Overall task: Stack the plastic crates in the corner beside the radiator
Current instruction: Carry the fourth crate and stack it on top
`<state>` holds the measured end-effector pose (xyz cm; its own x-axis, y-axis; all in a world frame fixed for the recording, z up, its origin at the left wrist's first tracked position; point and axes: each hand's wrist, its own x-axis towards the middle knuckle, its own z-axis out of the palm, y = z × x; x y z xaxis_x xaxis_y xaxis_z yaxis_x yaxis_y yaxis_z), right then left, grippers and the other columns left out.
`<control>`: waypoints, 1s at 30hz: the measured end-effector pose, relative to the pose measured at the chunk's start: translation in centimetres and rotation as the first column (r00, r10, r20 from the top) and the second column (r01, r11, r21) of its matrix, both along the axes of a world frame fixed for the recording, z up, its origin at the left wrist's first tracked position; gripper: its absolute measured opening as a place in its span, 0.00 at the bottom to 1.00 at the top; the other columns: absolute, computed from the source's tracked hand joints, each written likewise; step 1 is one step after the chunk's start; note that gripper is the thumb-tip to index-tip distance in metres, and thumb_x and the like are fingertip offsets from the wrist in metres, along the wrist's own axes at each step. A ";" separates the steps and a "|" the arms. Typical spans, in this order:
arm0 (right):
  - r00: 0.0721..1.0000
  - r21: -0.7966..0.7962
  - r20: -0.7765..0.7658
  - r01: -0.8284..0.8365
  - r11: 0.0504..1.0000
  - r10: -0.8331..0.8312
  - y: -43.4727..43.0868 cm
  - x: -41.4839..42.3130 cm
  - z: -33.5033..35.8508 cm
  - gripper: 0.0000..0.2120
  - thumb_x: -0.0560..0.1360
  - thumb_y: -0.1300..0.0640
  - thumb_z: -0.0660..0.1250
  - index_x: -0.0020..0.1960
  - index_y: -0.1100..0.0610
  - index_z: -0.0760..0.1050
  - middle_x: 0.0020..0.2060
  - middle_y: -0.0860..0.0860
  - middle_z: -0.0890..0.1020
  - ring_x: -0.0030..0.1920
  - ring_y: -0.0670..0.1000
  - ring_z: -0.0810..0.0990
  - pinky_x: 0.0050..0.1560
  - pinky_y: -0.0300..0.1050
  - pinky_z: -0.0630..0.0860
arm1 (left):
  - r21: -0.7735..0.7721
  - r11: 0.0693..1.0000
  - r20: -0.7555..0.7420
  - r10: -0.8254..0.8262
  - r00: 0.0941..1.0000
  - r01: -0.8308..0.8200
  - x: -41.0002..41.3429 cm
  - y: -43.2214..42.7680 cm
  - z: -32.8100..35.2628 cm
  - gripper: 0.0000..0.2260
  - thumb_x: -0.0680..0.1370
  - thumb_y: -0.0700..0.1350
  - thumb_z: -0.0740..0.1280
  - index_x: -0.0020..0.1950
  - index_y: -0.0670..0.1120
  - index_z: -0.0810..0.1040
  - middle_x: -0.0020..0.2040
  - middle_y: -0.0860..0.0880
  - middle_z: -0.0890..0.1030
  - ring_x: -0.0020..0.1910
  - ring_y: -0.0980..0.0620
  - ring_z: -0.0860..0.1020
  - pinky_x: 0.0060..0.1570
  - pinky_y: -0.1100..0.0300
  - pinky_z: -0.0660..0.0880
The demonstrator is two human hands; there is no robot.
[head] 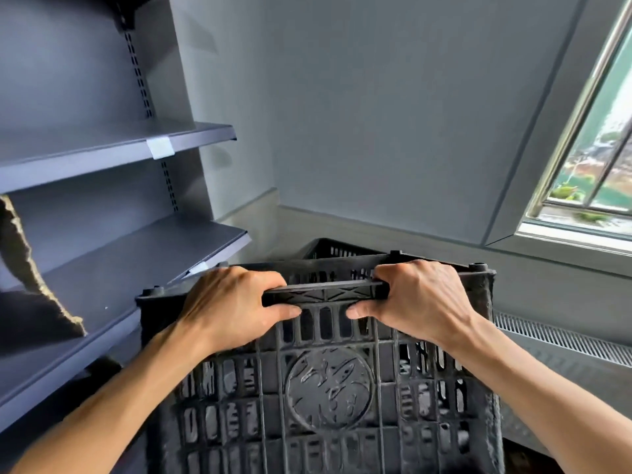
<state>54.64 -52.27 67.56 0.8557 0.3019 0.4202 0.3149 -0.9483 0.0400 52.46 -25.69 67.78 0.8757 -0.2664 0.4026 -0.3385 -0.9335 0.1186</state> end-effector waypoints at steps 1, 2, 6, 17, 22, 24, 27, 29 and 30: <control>0.999 0.008 0.030 0.020 1.000 -0.020 -0.1 0.0 0.3 0.36 0.59 0.17 0.56 0.42 0.49 0.78 0.25 0.45 0.78 0.27 0.46 0.76 0.31 0.39 0.69 | 0.009 1.000 0.010 -0.020 1.000 0.020 0.5 -0.1 0.7 0.18 0.70 0.69 0.66 0.53 0.60 0.81 0.35 0.57 0.83 0.33 0.58 0.74 0.44 0.60 0.75; 0.998 0.013 0.056 0.040 0.999 -0.040 -0.3 0.2 0.7 0.37 0.59 0.17 0.55 0.41 0.49 0.77 0.26 0.45 0.78 0.27 0.45 0.75 0.31 0.39 0.68 | 0.013 0.999 0.020 -0.037 0.999 0.037 1.2 -0.2 1.3 0.18 0.70 0.69 0.66 0.52 0.60 0.81 0.32 0.57 0.82 0.32 0.59 0.73 0.44 0.59 0.75; 0.989 0.029 0.132 0.067 0.997 -0.071 -1.8 1.7 1.9 0.35 0.62 0.17 0.53 0.36 0.49 0.71 0.26 0.43 0.77 0.28 0.44 0.75 0.34 0.40 0.68 | 0.042 0.995 0.107 -0.099 0.989 0.095 4.5 -1.5 2.6 0.20 0.70 0.70 0.65 0.50 0.56 0.79 0.29 0.55 0.80 0.30 0.56 0.75 0.39 0.59 0.75; 0.921 0.066 0.381 0.064 0.996 -0.085 -7.7 13.2 -2.4 0.33 0.71 0.23 0.53 0.42 0.51 0.79 0.33 0.46 0.82 0.35 0.50 0.81 0.44 0.47 0.76 | 0.092 0.970 0.340 -0.241 0.909 0.223 18.2 -7.5 -1.7 0.20 0.72 0.66 0.64 0.41 0.50 0.78 0.26 0.57 0.73 0.21 0.58 0.69 0.21 0.65 0.69; 0.909 0.116 0.379 0.142 0.983 -0.176 -9.8 19.8 -6.8 0.31 0.72 0.25 0.56 0.39 0.53 0.76 0.32 0.47 0.79 0.33 0.52 0.78 0.42 0.47 0.71 | 0.116 0.964 0.341 -0.266 0.902 0.240 25.7 -10.2 -4.8 0.20 0.74 0.67 0.62 0.42 0.50 0.79 0.29 0.56 0.77 0.27 0.57 0.75 0.29 0.63 0.74; 0.906 0.135 0.376 0.153 0.979 -0.194 -10.0 22.1 -7.7 0.30 0.73 0.26 0.56 0.39 0.53 0.76 0.31 0.48 0.79 0.33 0.53 0.78 0.42 0.48 0.71 | 0.113 0.964 0.354 -0.266 0.897 0.241 28.2 -10.9 -5.4 0.20 0.73 0.66 0.63 0.41 0.49 0.79 0.29 0.55 0.77 0.27 0.56 0.76 0.31 0.62 0.73; 0.917 0.136 0.346 0.161 0.978 -0.199 -10.4 25.5 -8.2 0.30 0.72 0.26 0.57 0.39 0.53 0.75 0.31 0.48 0.79 0.33 0.53 0.78 0.42 0.49 0.72 | 0.114 0.963 0.367 -0.269 0.891 0.244 31.6 -11.5 -6.0 0.21 0.74 0.66 0.62 0.41 0.49 0.79 0.30 0.54 0.78 0.29 0.54 0.77 0.33 0.62 0.72; 0.923 0.134 0.326 0.168 0.977 -0.203 -10.6 27.2 -8.4 0.29 0.72 0.26 0.58 0.38 0.53 0.74 0.31 0.48 0.78 0.33 0.53 0.77 0.42 0.49 0.71 | 0.108 0.964 0.393 -0.267 0.880 0.245 33.4 -11.7 -6.5 0.23 0.74 0.66 0.59 0.41 0.48 0.79 0.30 0.54 0.78 0.28 0.54 0.77 0.33 0.63 0.71; 0.925 0.134 0.322 0.168 0.977 -0.203 -10.7 28.0 -8.7 0.29 0.72 0.26 0.58 0.38 0.53 0.74 0.31 0.48 0.78 0.33 0.53 0.77 0.42 0.49 0.71 | 0.101 0.963 0.403 -0.268 0.875 0.248 34.1 -11.8 -6.9 0.23 0.75 0.66 0.58 0.41 0.48 0.80 0.30 0.54 0.78 0.28 0.54 0.77 0.33 0.63 0.71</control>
